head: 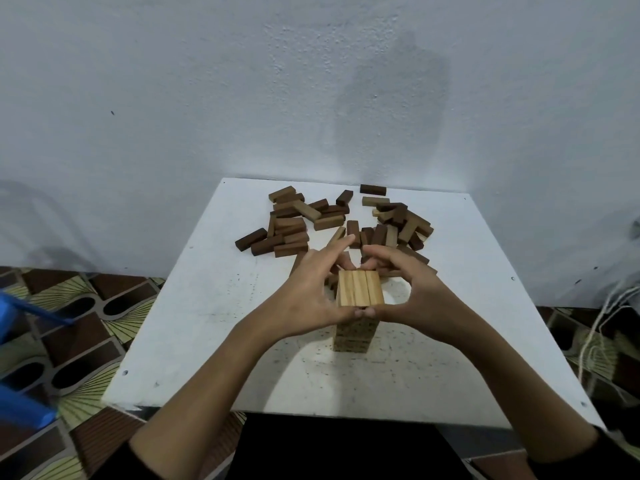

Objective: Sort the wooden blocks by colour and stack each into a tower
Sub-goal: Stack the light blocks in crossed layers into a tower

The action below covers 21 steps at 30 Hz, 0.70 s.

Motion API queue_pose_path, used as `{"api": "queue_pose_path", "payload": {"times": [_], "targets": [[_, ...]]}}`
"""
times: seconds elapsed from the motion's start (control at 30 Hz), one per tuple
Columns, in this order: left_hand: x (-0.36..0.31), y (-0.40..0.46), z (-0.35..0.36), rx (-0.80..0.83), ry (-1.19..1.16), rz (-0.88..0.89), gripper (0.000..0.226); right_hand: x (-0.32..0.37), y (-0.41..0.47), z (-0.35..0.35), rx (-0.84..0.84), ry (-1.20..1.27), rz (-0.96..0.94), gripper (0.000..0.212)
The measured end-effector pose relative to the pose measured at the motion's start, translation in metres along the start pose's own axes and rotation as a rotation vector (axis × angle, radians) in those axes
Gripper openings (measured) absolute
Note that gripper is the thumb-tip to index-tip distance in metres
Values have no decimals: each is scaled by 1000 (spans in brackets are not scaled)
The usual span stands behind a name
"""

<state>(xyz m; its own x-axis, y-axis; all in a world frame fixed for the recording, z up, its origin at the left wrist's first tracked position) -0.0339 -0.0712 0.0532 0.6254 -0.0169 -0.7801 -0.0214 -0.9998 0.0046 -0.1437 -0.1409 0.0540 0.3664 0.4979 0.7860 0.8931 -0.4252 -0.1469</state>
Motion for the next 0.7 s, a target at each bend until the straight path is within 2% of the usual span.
{"api": "queue_pose_path", "payload": {"times": [0.7], "targets": [[3,2,4,4,29,-4,96,-4,-2,0,1,-65,-34,83]]}}
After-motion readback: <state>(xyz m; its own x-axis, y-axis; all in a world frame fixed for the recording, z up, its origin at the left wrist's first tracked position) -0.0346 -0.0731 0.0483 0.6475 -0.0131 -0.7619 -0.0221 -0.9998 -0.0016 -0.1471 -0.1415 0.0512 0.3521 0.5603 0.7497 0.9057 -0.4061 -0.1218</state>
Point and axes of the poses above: each hand's wrist, its own y-axis towards the middle knuckle, its own z-axis out of the palm, x = y × z, the point moved 9 cm from there along y, towards the middle knuckle, and after that the axes turned 14 degrees about x, right-handed, at the moved point
